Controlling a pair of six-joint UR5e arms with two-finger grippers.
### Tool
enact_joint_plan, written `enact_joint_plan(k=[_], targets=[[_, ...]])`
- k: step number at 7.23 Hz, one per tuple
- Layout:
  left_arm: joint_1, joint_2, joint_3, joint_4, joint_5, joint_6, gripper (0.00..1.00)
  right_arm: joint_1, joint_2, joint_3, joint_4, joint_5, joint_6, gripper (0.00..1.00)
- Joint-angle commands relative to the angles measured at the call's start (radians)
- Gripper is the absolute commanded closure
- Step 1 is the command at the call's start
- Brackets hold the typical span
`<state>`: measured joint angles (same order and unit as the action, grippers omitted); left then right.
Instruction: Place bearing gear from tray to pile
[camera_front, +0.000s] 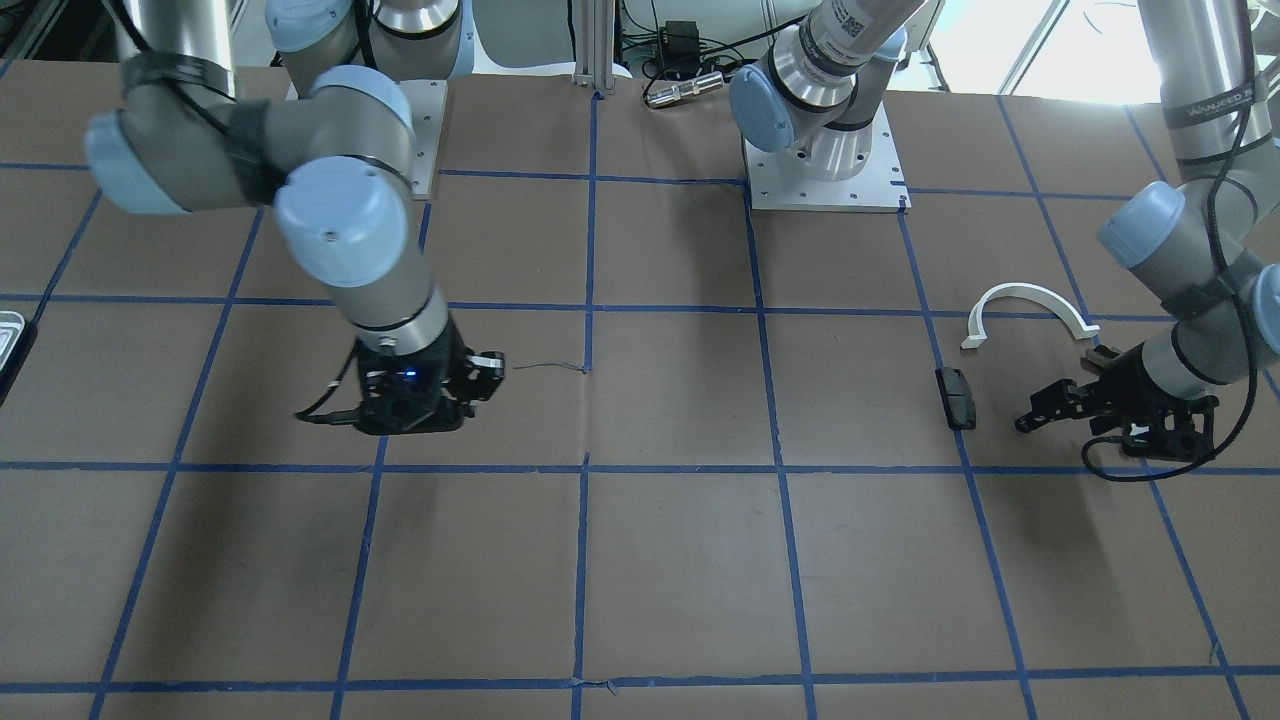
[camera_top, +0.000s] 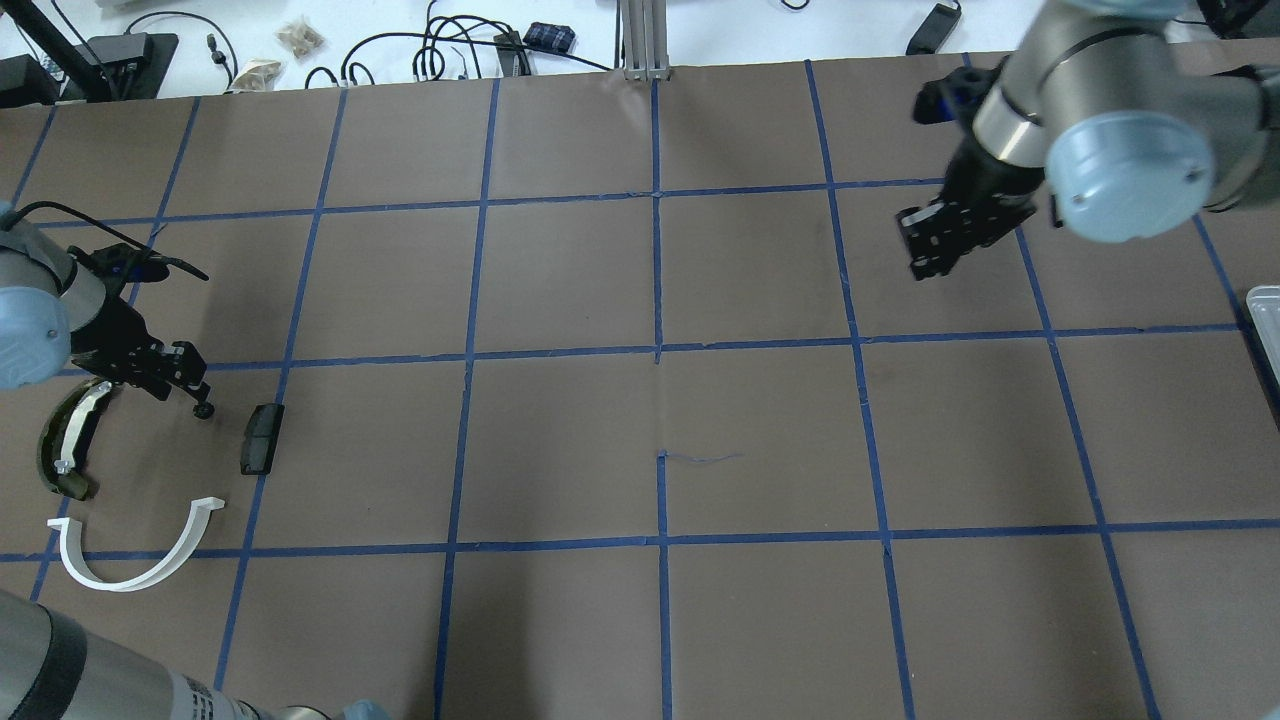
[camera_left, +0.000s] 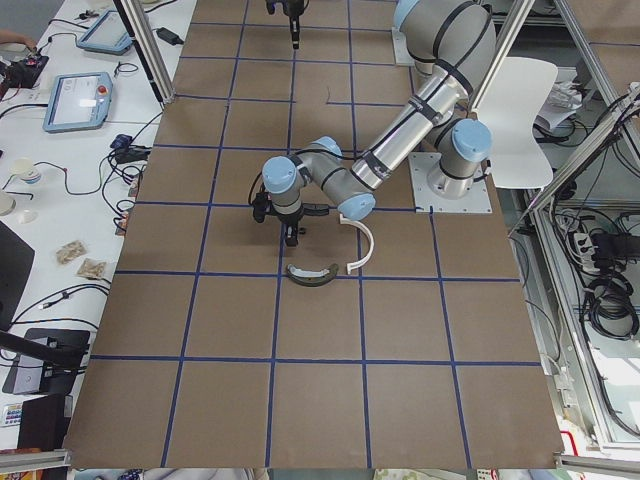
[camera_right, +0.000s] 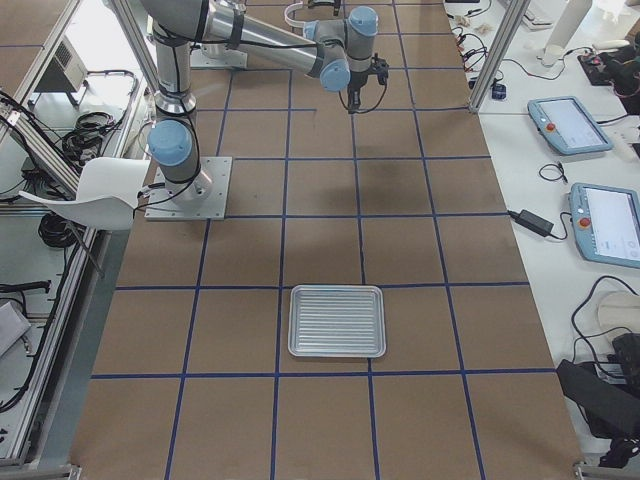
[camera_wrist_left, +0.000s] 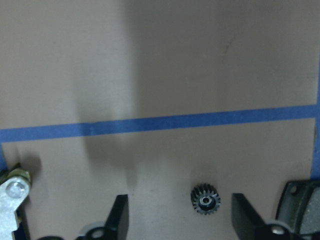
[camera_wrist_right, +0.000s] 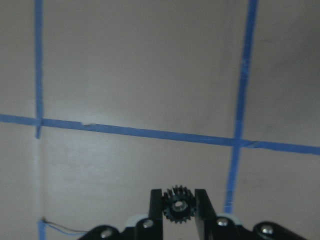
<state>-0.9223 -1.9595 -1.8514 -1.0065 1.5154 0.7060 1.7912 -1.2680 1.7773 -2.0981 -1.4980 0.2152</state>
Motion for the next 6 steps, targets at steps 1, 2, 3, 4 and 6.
enact_joint_plan(k=[1,2,3,4,6], targets=[[-0.056,0.031,0.056,-0.001,-0.127,-0.044,0.00,0.172,0.120,0.014,-0.179,-0.001,0.279,1.00],[-0.134,0.042,0.108,-0.032,-0.118,-0.048,0.00,0.198,0.159,0.014,-0.274,-0.007,0.277,0.88],[-0.197,0.033,0.156,-0.053,-0.129,-0.101,0.00,0.197,0.162,0.014,-0.290,-0.021,0.277,0.38],[-0.273,0.036,0.175,-0.060,-0.133,-0.261,0.00,0.194,0.162,0.013,-0.271,-0.021,0.233,0.00],[-0.451,0.048,0.181,-0.049,-0.129,-0.490,0.00,0.131,0.109,-0.027,-0.167,-0.062,0.089,0.00]])
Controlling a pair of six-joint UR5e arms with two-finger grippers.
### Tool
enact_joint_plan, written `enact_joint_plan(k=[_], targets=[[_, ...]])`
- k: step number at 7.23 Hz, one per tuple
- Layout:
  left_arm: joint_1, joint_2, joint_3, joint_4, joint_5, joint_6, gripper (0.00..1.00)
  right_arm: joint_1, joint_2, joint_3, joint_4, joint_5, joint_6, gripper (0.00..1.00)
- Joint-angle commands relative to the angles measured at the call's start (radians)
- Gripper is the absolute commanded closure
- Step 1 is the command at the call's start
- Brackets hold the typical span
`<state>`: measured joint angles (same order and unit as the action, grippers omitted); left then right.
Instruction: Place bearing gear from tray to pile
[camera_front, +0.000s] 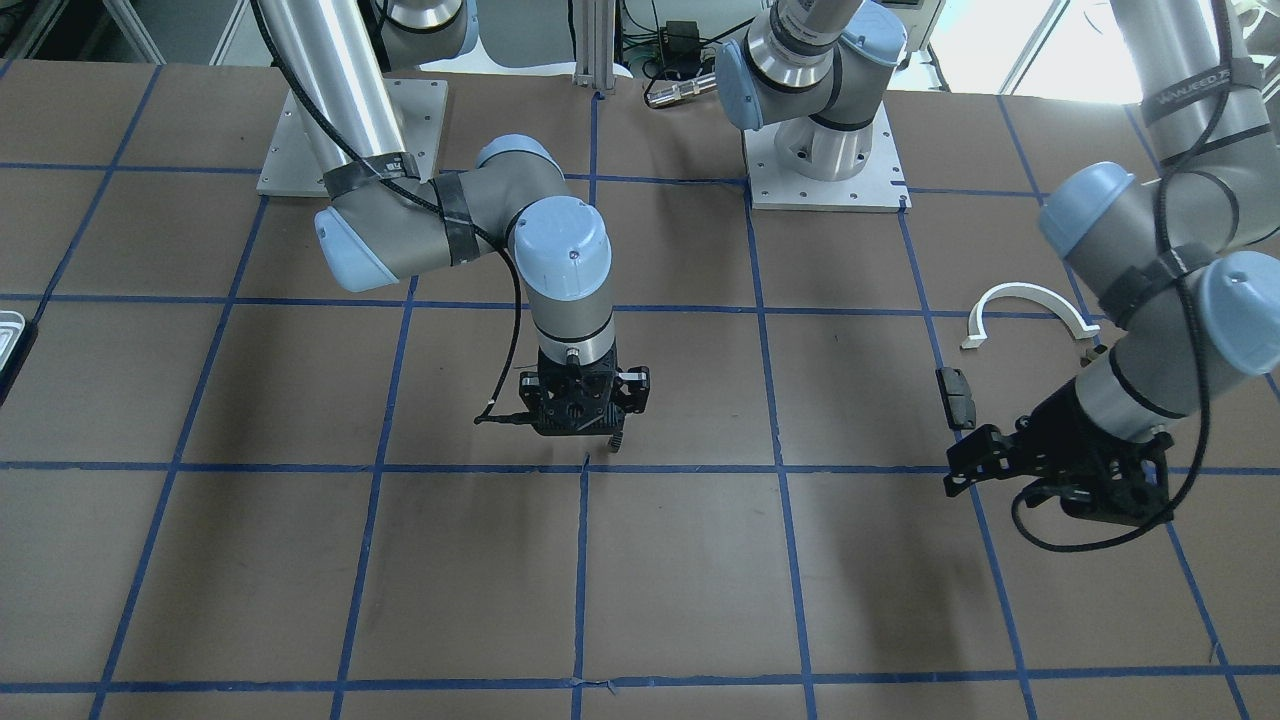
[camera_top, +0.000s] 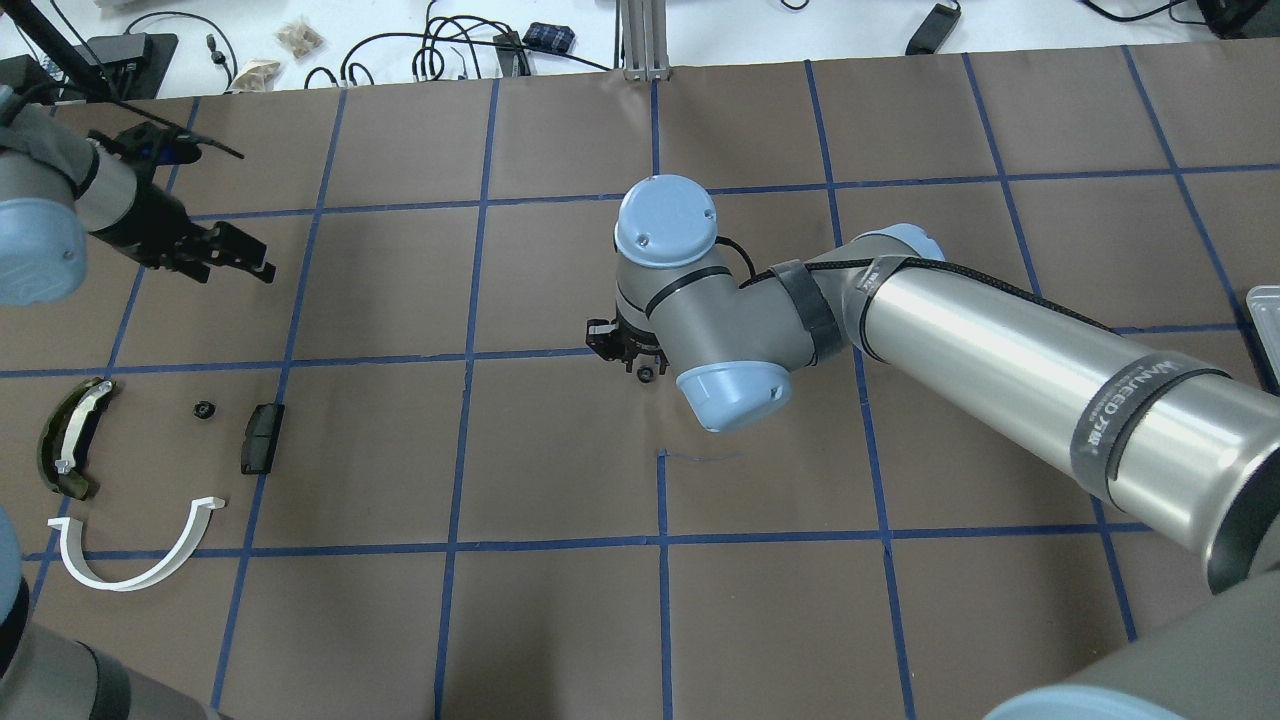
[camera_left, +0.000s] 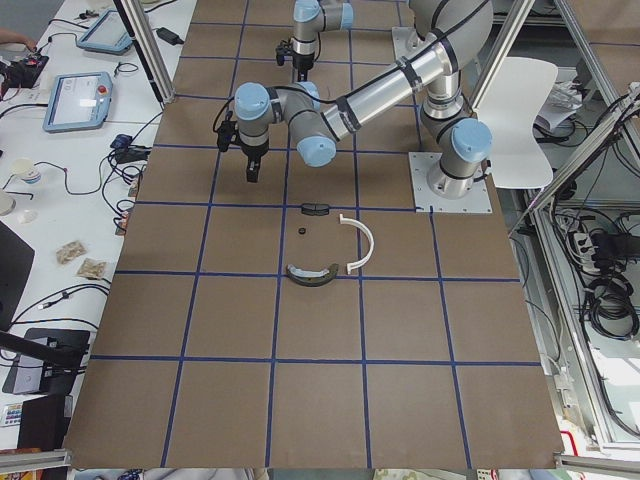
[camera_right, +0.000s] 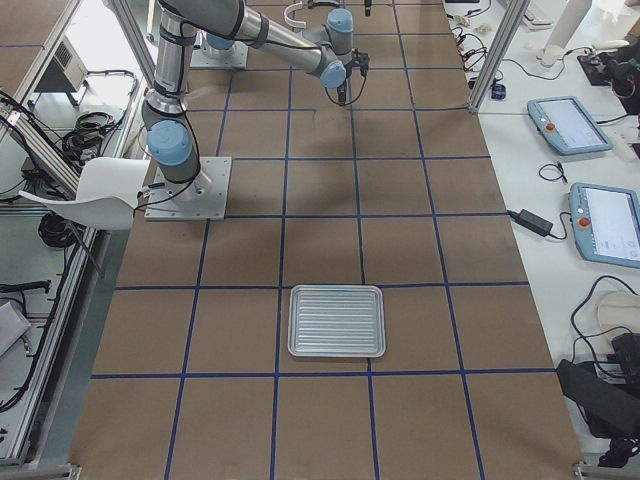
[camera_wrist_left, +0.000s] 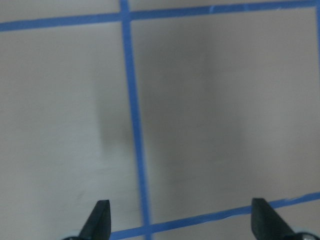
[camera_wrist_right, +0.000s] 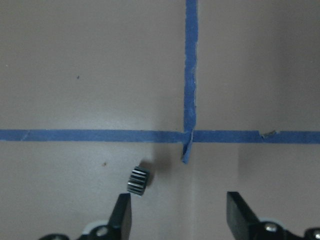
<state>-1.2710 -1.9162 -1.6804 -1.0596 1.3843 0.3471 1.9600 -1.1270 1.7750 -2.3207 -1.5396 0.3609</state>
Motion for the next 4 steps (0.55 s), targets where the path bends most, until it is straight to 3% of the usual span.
enact_joint_plan(k=[1,4], targets=[[-0.166,0.006,-0.005,0.003,-0.004,-0.257,0.00,-0.082,-0.103,-0.052,0.163,-0.022,-0.088,0.00],[-0.443,-0.039,-0.028,0.094,0.059,-0.667,0.00,-0.240,-0.399,-0.065,0.504,-0.022,-0.192,0.00]])
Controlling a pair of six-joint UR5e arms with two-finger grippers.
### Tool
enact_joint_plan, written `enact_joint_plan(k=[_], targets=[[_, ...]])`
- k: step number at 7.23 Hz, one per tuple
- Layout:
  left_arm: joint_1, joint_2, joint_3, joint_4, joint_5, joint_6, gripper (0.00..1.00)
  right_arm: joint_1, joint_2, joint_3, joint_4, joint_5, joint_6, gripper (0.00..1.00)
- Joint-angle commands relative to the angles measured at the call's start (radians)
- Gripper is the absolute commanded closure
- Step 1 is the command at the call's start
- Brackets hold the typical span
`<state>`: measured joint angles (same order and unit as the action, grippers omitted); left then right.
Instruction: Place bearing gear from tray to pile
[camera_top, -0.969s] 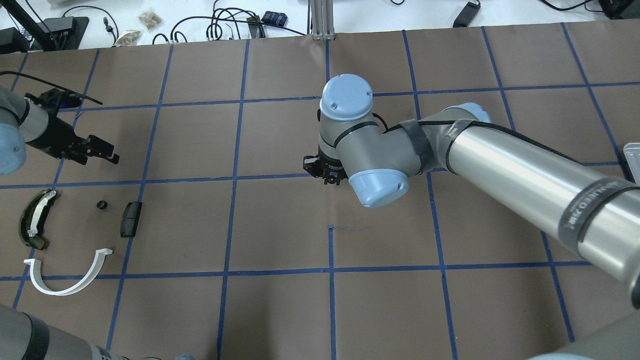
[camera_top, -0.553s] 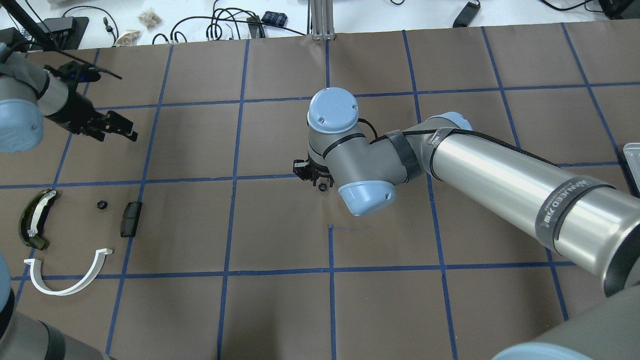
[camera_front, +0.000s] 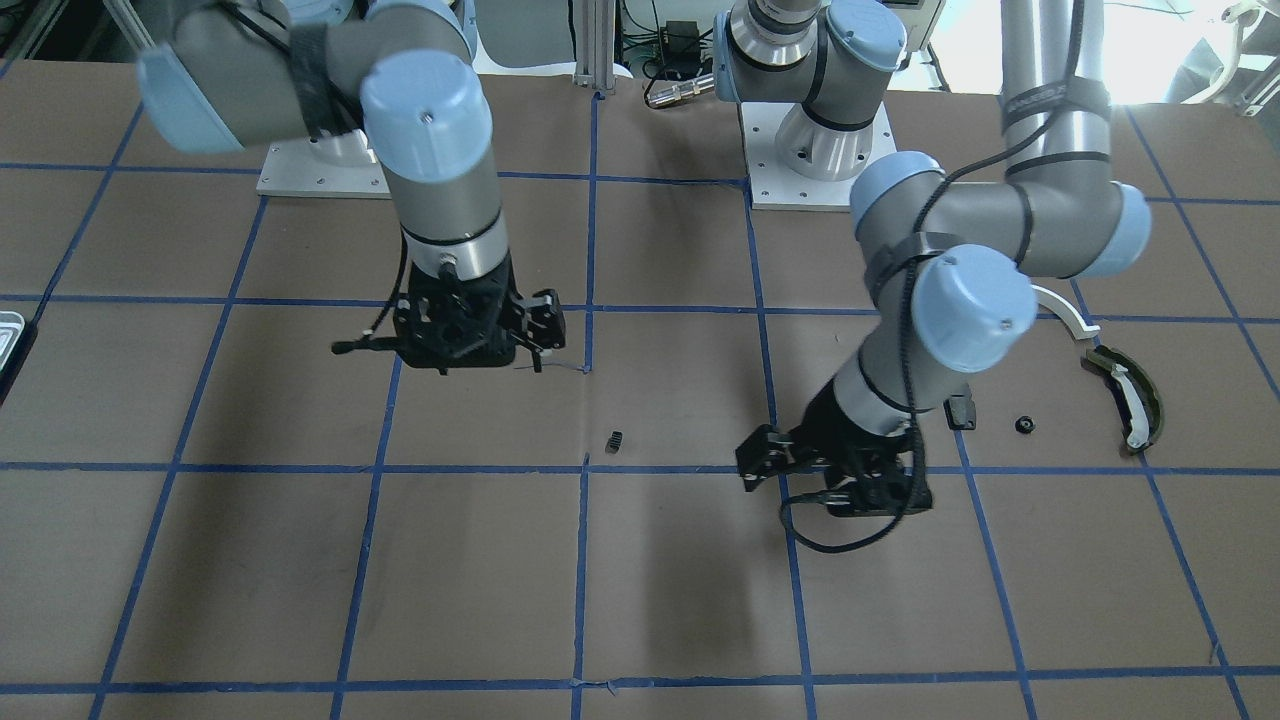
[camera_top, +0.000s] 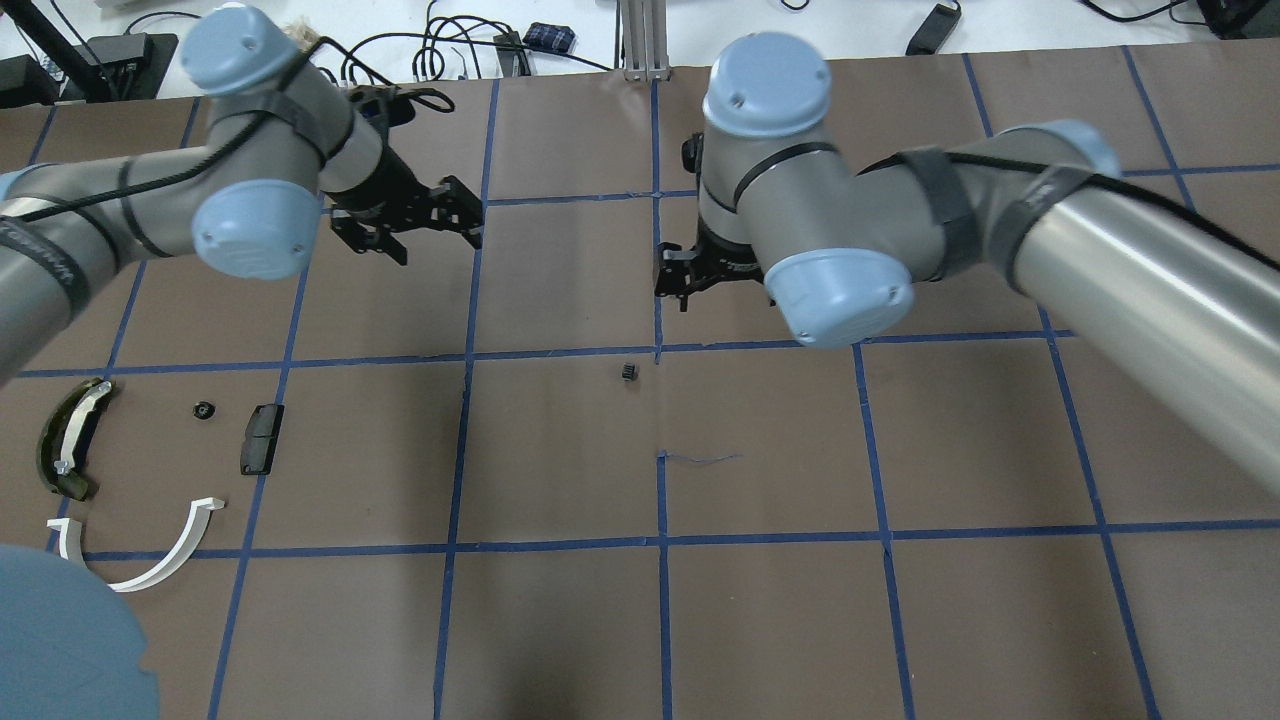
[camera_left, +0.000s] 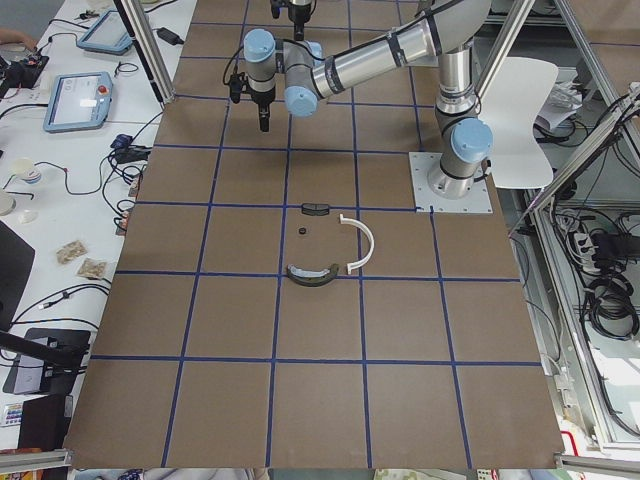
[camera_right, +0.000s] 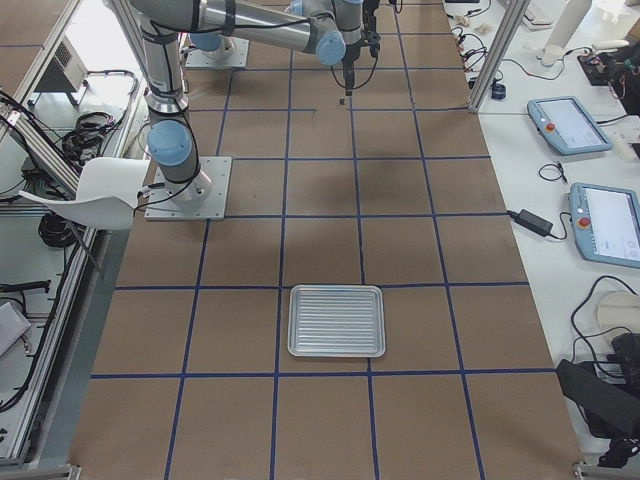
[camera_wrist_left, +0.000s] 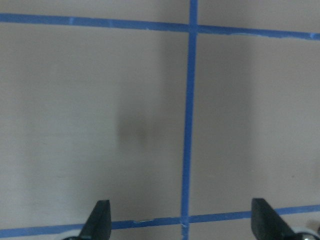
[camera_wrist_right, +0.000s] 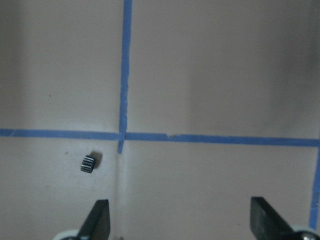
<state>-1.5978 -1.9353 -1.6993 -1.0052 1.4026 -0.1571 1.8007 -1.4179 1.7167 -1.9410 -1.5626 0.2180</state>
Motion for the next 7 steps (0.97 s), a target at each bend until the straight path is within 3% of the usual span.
enact_joint_plan(k=[1,3,6,7], targets=[[-0.182,-0.039,-0.028,0.040,0.105,-0.179,0.01,-0.116,-0.160,-0.022,0.181,-0.002,-0.055,0.00],[-0.264,-0.097,-0.036,0.059,0.118,-0.183,0.04,-0.132,-0.187,-0.069,0.215,-0.028,-0.058,0.00],[-0.320,-0.122,-0.051,0.062,0.118,-0.176,0.22,-0.132,-0.185,-0.077,0.209,-0.057,-0.057,0.00],[-0.320,-0.129,-0.045,0.065,0.118,-0.165,0.54,-0.132,-0.181,-0.077,0.203,-0.059,-0.058,0.00]])
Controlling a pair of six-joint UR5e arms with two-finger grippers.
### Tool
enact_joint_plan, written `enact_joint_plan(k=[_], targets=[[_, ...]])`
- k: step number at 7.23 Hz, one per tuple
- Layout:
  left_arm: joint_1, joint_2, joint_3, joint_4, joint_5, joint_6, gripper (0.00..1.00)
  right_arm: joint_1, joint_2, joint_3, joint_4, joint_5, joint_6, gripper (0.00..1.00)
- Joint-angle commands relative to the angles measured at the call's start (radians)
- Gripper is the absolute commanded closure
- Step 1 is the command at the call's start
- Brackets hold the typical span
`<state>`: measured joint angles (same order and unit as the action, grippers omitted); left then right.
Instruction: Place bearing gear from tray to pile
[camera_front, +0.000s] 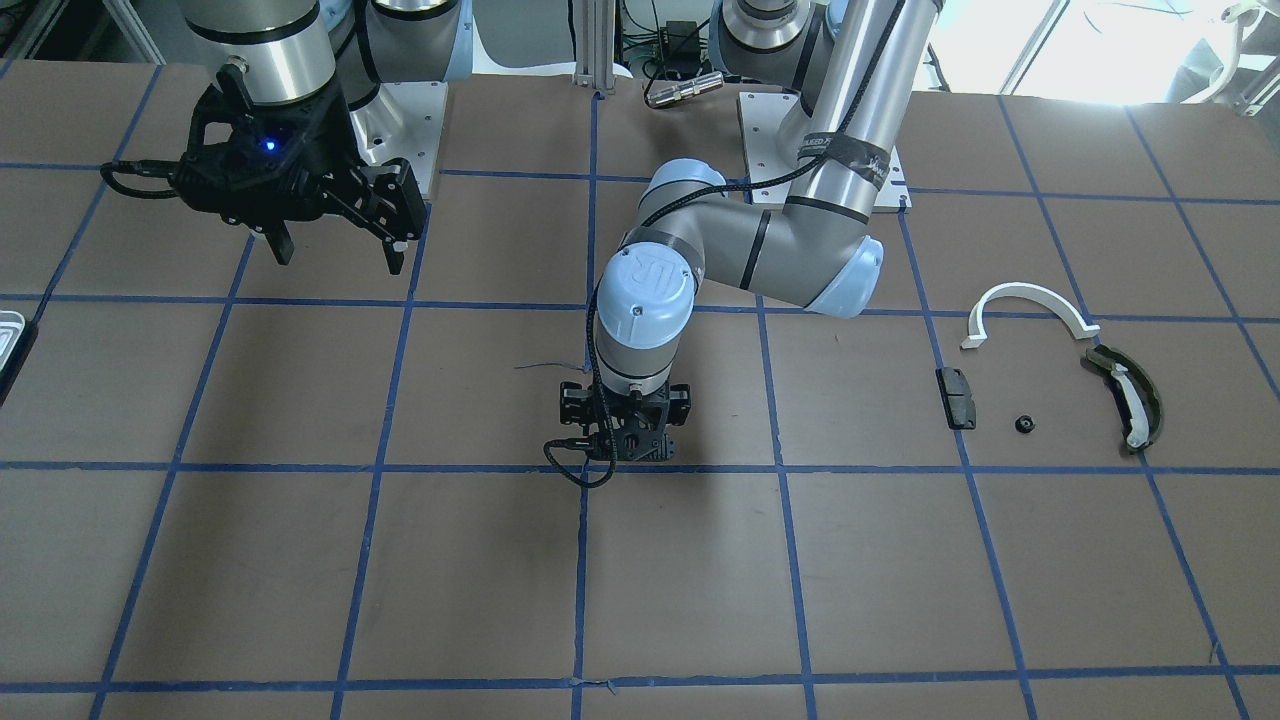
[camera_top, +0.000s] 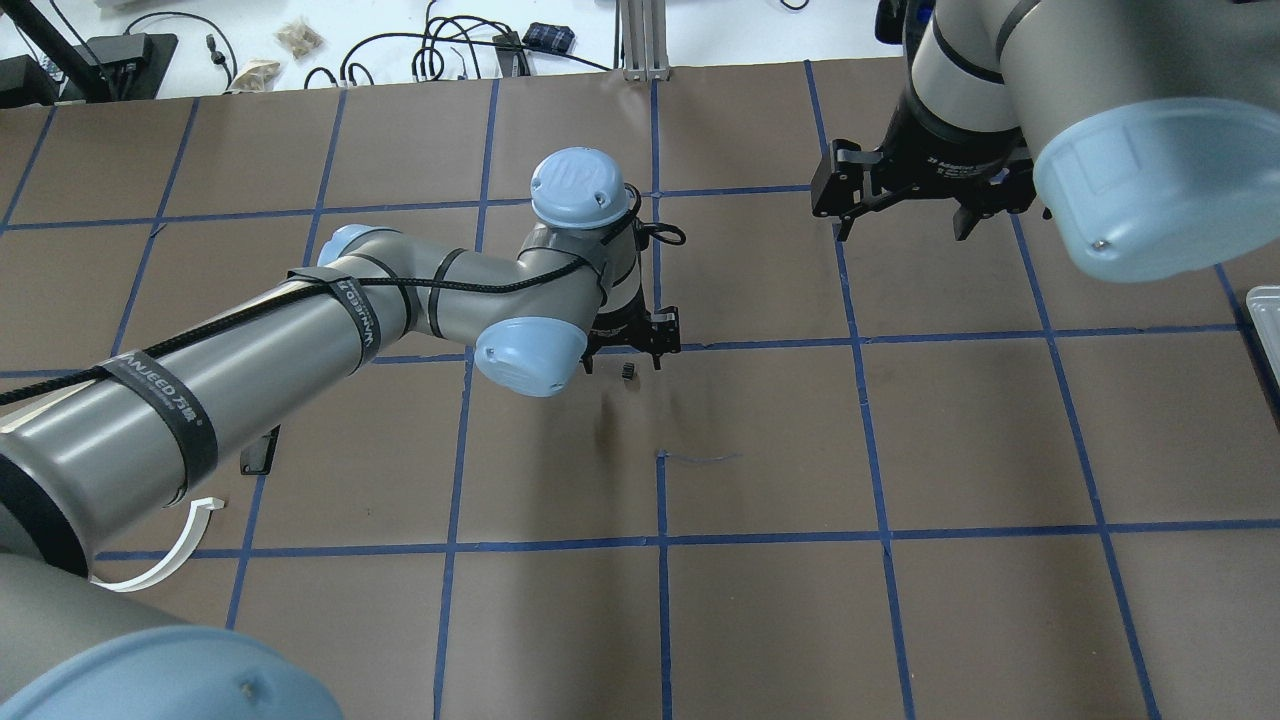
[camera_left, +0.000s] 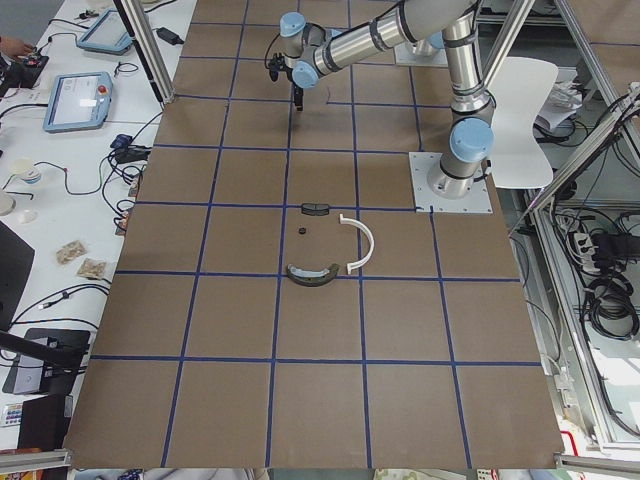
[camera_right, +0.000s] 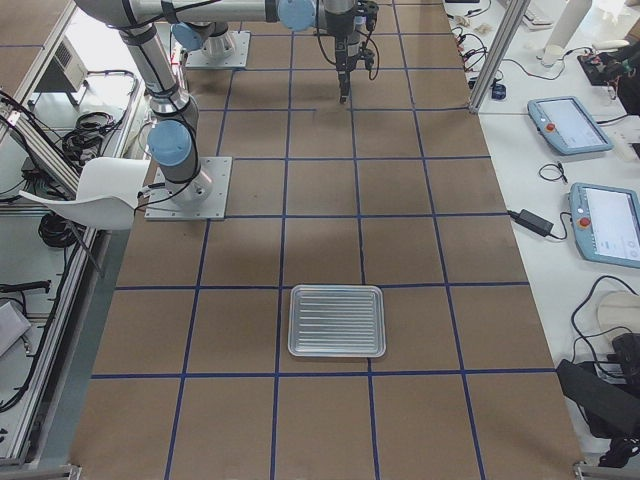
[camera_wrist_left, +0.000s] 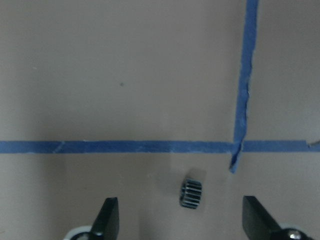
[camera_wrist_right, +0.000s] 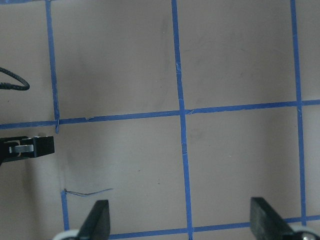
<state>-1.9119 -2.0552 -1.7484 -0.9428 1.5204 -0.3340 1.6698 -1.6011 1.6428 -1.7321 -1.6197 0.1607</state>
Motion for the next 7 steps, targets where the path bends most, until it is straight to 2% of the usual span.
enact_joint_plan(k=[1,2,7], targets=[[-0.006,-0.013,0.007,0.003,0.003,0.012,0.97,-0.002,0.001,-0.020,0.006,-0.002,-0.001,0.00],[-0.006,-0.013,0.007,0.001,0.004,0.012,0.99,-0.005,0.004,-0.034,0.040,0.001,-0.012,0.00],[-0.001,-0.017,0.027,0.009,0.007,0.030,1.00,-0.005,0.004,-0.024,0.042,0.003,-0.026,0.00]])
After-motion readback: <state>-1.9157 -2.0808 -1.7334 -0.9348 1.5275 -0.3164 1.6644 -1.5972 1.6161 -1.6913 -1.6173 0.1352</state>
